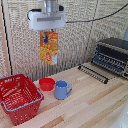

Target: Carefully direct your gripping tool toward the mac and cheese carton. Clutch the mac and cheese carton gently but firmly in your gripping tool. Slide your gripping tool, with the carton in hand, above the container. Loosen your grip, letting the carton of mac and cheese effortlessly fall into the container.

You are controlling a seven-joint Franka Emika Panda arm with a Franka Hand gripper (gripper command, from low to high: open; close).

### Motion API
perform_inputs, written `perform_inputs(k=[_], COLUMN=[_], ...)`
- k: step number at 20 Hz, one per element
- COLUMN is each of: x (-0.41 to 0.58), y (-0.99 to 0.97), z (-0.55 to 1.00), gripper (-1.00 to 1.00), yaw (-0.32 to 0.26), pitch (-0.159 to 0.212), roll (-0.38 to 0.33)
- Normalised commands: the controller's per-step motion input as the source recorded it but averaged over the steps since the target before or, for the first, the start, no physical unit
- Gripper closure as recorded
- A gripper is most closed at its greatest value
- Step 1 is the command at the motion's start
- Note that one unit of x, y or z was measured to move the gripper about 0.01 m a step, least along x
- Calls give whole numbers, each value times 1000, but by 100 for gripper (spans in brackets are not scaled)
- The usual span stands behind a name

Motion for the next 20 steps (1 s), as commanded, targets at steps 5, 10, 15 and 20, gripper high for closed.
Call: perform_inputs(k=[5,10,15,20], x=[2,117,170,128], y=[915,977,638,431], z=[573,-78,-551,-668], gripper=[100,100,100,100], yaw=[0,0,-5,-4], pitch=[52,57,-27,-69], roll=[0,-13,-7,-12])
